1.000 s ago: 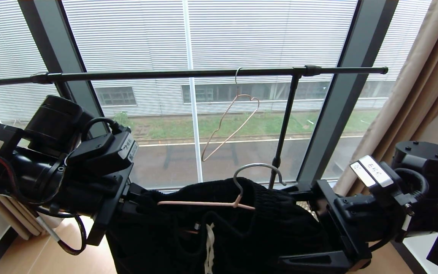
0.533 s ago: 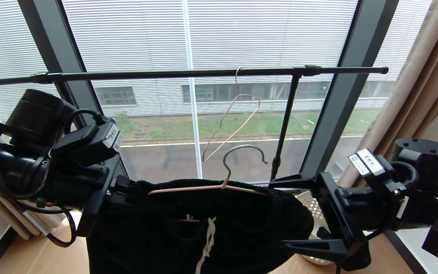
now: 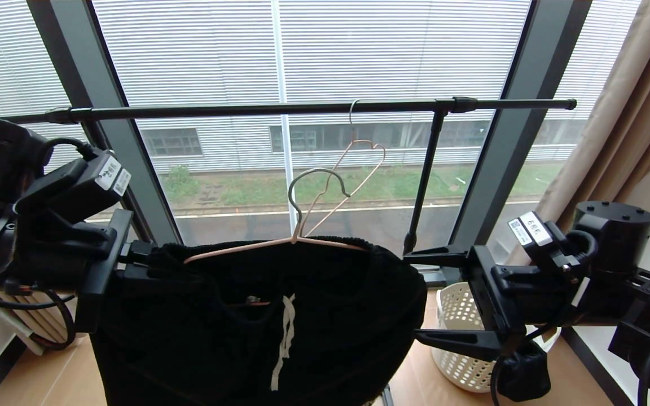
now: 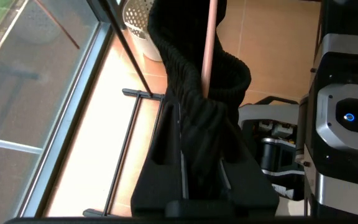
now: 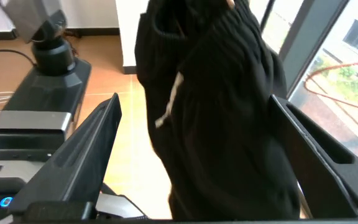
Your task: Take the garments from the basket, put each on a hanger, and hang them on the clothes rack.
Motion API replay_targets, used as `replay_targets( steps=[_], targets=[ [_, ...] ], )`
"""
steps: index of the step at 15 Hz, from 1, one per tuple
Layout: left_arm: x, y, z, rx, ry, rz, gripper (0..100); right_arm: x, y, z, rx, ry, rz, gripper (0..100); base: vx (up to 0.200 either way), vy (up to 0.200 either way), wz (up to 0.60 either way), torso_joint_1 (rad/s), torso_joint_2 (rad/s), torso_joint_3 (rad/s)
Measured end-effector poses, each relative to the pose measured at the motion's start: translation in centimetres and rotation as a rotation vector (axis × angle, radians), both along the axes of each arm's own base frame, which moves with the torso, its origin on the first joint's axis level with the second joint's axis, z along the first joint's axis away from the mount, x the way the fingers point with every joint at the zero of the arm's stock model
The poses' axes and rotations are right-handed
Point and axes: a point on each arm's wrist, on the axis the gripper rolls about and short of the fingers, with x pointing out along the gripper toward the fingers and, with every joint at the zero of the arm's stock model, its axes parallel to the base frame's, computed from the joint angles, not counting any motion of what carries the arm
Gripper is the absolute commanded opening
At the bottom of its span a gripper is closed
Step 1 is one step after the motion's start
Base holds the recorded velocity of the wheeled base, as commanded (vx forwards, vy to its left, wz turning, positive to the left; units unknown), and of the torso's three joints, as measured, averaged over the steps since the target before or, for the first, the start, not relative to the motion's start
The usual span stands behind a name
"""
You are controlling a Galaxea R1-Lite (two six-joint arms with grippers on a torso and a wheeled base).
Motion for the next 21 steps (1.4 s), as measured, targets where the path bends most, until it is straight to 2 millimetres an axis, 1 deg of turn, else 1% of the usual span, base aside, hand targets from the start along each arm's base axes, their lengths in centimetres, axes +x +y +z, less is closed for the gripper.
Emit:
replay_targets(
  steps=[2, 5, 7, 9, 11, 16, 19, 21],
  targets=[
    [-0.5, 0.3, 0.5, -0.004, -0.021, 0.010, 0, 1.2, -0.5, -0.7, -0.007, 0.018, -0.030, 100, 0.000, 0.000, 0.00, 0.000, 0.00, 0.000],
    [-1.2, 0.5, 0.9, -0.006, -0.042, 0.014, 0, 2.6, -0.5, -1.5, -0.018, 0.031, -0.072, 100, 0.000, 0.000, 0.00, 0.000, 0.00, 0.000],
    [-1.6, 0.5, 1.0, -0.007, -0.048, 0.014, 0, 3.1, -0.5, -1.9, -0.018, 0.026, -0.084, 100, 0.000, 0.000, 0.00, 0.000, 0.00, 0.000],
    [-1.9, 0.6, 1.2, -0.008, -0.056, 0.016, 0, 3.7, -0.9, -2.4, -0.015, 0.016, -0.109, 100, 0.000, 0.000, 0.00, 0.000, 0.00, 0.000],
    [-2.1, 0.9, 1.3, -0.008, -0.065, 0.031, 0, 4.2, -1.2, -3.5, -0.025, 0.038, -0.125, 100, 0.000, 0.000, 0.00, 0.000, 0.00, 0.000],
    [-2.5, 1.4, 2.2, -0.035, -0.049, 0.083, 0, 4.9, -0.5, -6.7, -0.075, 0.086, -0.123, 100, 0.000, 0.000, 0.00, 0.000, 0.00, 0.000],
    [-3.1, 1.3, 2.8, -0.056, -0.062, 0.076, 0, 5.1, 0.5, -7.7, -0.114, 0.096, -0.180, 100, 0.000, 0.000, 0.00, 0.000, 0.00, 0.000],
    [-3.4, 1.2, 2.9, -0.060, -0.064, 0.071, 0, 5.2, 1.0, -7.8, -0.133, 0.090, -0.218, 100, 0.000, 0.000, 0.00, 0.000, 0.00, 0.000]
  ],
)
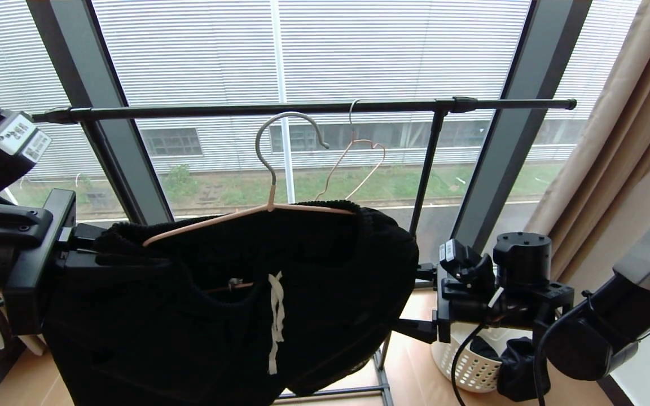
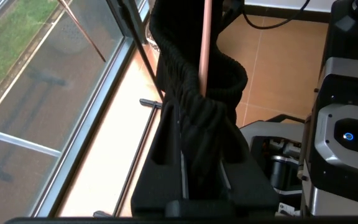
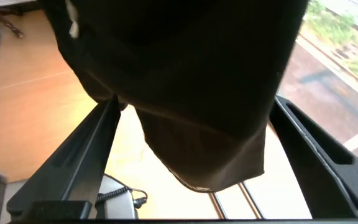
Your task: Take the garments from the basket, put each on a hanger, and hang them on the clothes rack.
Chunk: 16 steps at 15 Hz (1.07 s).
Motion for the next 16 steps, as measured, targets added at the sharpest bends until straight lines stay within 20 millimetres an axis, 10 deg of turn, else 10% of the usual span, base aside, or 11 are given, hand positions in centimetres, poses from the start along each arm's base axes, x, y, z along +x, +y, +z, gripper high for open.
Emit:
replay_targets(
  steps=[2, 3, 16],
  targets=[
    [-0.2, -0.1, -0.1, -0.002, 0.006, -0.003, 0, 0.0, 0.4, 0.0, -0.016, -0.009, -0.031, 100, 0.000, 0.000, 0.00, 0.000, 0.00, 0.000],
    [-0.3, -0.1, -0.1, -0.003, 0.009, -0.002, 0, 0.0, 0.5, 0.1, -0.023, -0.017, -0.050, 0, 0.000, 0.000, 0.00, 0.000, 0.00, 0.000],
    [-1.4, 1.7, 0.6, -0.041, 0.026, 0.125, 0, 0.4, -2.2, 2.6, -0.015, -0.116, -0.128, 0, 0.000, 0.000, 0.00, 0.000, 0.00, 0.000]
  ],
)
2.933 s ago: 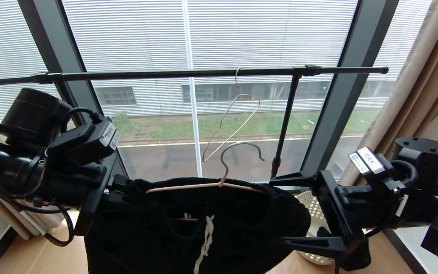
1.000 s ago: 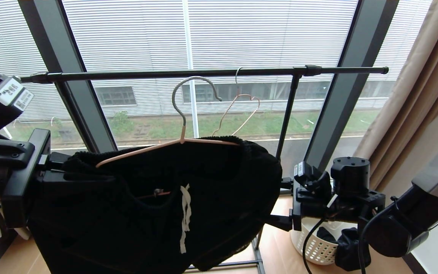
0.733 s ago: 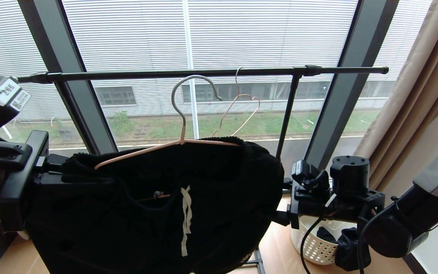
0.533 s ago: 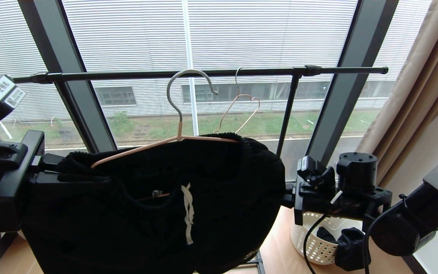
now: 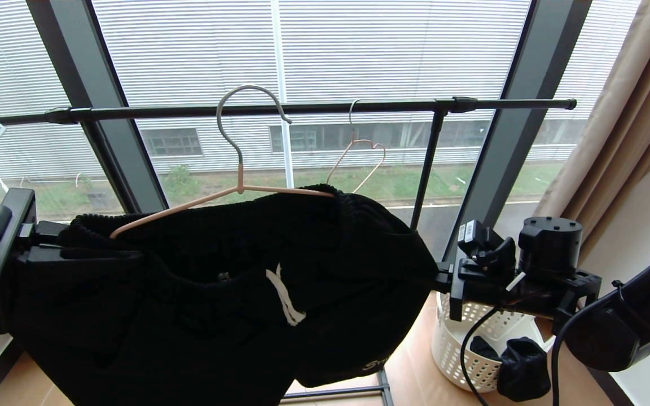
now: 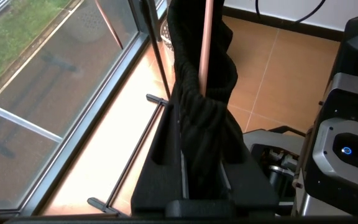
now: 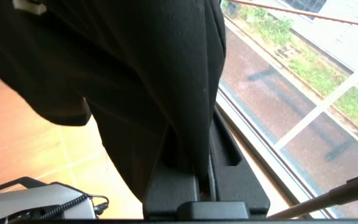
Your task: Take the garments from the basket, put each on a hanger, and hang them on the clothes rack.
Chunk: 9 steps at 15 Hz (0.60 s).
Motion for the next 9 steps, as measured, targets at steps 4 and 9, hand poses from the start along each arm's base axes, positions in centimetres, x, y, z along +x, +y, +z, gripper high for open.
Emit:
replay_targets(
  steps=[4, 9],
  targets=[
    [0.0, 0.1, -0.1, 0.000, 0.001, 0.004, 0, -0.2, 0.2, 0.1, 0.000, 0.000, 0.010, 0, 0.000, 0.000, 0.00, 0.000, 0.00, 0.000],
    [0.0, 0.1, -0.3, -0.001, 0.010, 0.006, 0, -1.4, 1.6, 0.8, 0.010, -0.010, 0.059, 100, 0.000, 0.000, 0.00, 0.000, 0.00, 0.000]
  ],
)
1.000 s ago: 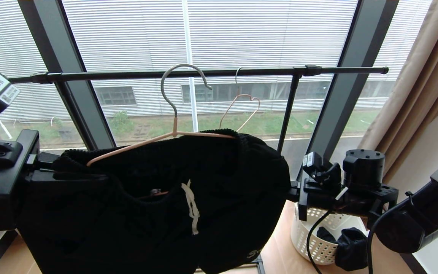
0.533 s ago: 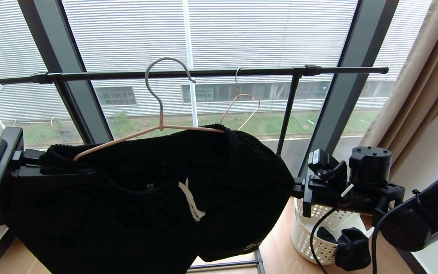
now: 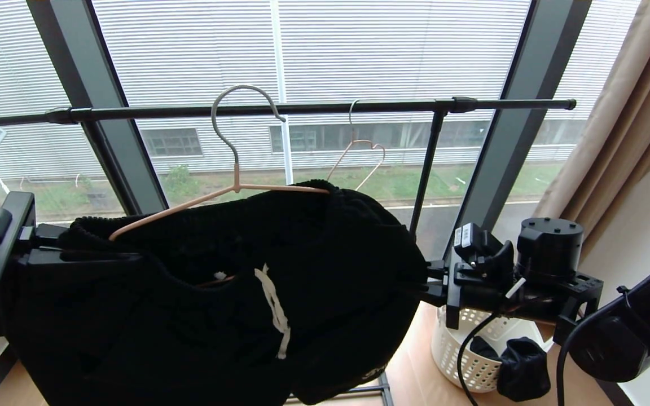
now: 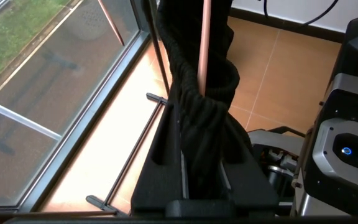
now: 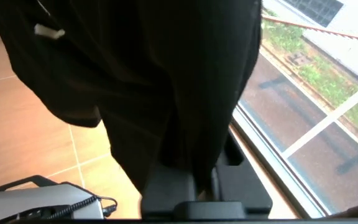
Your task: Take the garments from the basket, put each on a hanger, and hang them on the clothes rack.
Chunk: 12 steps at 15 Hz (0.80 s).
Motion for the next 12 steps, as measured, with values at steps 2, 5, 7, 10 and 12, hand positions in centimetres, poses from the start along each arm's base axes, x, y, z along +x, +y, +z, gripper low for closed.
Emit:
replay_targets(
  steps=[2, 5, 7, 10, 12],
  targets=[
    [0.0, 0.0, 0.0, -0.004, 0.009, 0.006, 0, -0.1, 0.1, 0.1, -0.007, -0.022, 0.006, 100, 0.000, 0.000, 0.00, 0.000, 0.00, 0.000],
    [0.5, 0.5, 0.1, -0.011, 0.004, 0.041, 0, -0.1, -0.1, 0.6, -0.006, -0.041, -0.010, 100, 0.000, 0.000, 0.00, 0.000, 0.00, 0.000],
    [1.4, 1.5, -0.2, -0.013, 0.008, 0.096, 0, 0.1, -0.3, 1.3, -0.012, -0.068, -0.069, 100, 0.000, 0.000, 0.00, 0.000, 0.00, 0.000],
    [2.3, 2.5, -0.8, -0.011, 0.035, 0.144, 0, 0.4, -0.5, 2.1, -0.011, -0.089, -0.133, 100, 0.000, 0.000, 0.00, 0.000, 0.00, 0.000],
    [2.5, 2.7, -1.7, -0.004, 0.071, 0.158, 0, 0.7, -0.5, 2.4, -0.004, -0.083, -0.191, 100, 0.000, 0.000, 0.00, 0.000, 0.00, 0.000]
  ],
)
